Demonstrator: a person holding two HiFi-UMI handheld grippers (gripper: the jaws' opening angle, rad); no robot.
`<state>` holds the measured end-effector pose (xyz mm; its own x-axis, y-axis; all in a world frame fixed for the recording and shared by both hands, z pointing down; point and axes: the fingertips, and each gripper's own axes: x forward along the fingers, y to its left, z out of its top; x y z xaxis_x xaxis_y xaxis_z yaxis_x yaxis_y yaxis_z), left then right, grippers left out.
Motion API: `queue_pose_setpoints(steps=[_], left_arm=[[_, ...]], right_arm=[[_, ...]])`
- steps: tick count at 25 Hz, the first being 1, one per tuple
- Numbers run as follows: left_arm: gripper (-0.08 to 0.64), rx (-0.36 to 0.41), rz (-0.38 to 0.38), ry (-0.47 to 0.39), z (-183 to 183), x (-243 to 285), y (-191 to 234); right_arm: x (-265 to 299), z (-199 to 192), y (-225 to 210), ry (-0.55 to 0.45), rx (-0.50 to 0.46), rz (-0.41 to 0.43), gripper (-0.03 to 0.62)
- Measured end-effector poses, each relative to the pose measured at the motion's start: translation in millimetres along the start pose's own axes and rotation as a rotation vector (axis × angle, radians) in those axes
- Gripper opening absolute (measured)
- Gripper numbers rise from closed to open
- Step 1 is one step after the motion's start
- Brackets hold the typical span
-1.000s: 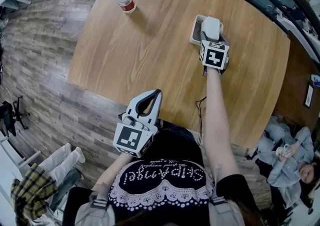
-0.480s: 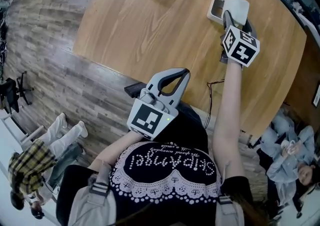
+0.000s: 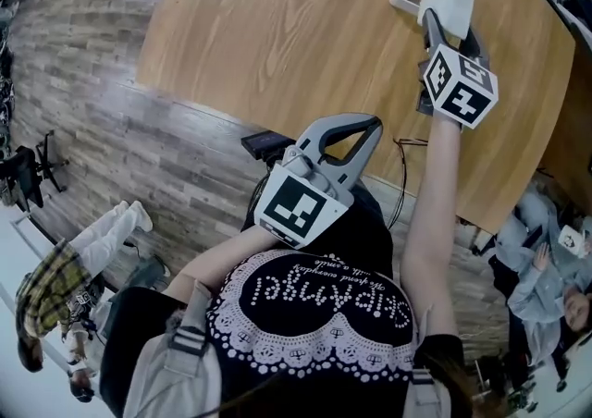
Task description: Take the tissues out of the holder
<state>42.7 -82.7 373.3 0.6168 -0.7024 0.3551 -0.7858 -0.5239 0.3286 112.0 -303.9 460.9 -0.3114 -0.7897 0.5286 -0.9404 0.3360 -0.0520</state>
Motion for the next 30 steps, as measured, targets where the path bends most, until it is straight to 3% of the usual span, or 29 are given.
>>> queue_pose_setpoints(steps=[9, 15, 30], left_arm=[[0.006, 0.054, -0.119, 0.014, -5.1, 0.5, -34.4], [0.006, 0.076, -0.134, 0.015, -2.1, -8.4, -37.5], [0.006, 0.101, -0.132, 0.0, 0.8, -21.5, -38.6]], right_arm=[[-48.8, -10.2, 8.1, -0.026, 0.033, -0.006, 0.279], [-81.4, -13.2, 16.7, -0.059, 0.087, -0.009, 0.279], [-142.1, -24.6, 32.7, -0.082, 0.043, 0.02, 0.279]])
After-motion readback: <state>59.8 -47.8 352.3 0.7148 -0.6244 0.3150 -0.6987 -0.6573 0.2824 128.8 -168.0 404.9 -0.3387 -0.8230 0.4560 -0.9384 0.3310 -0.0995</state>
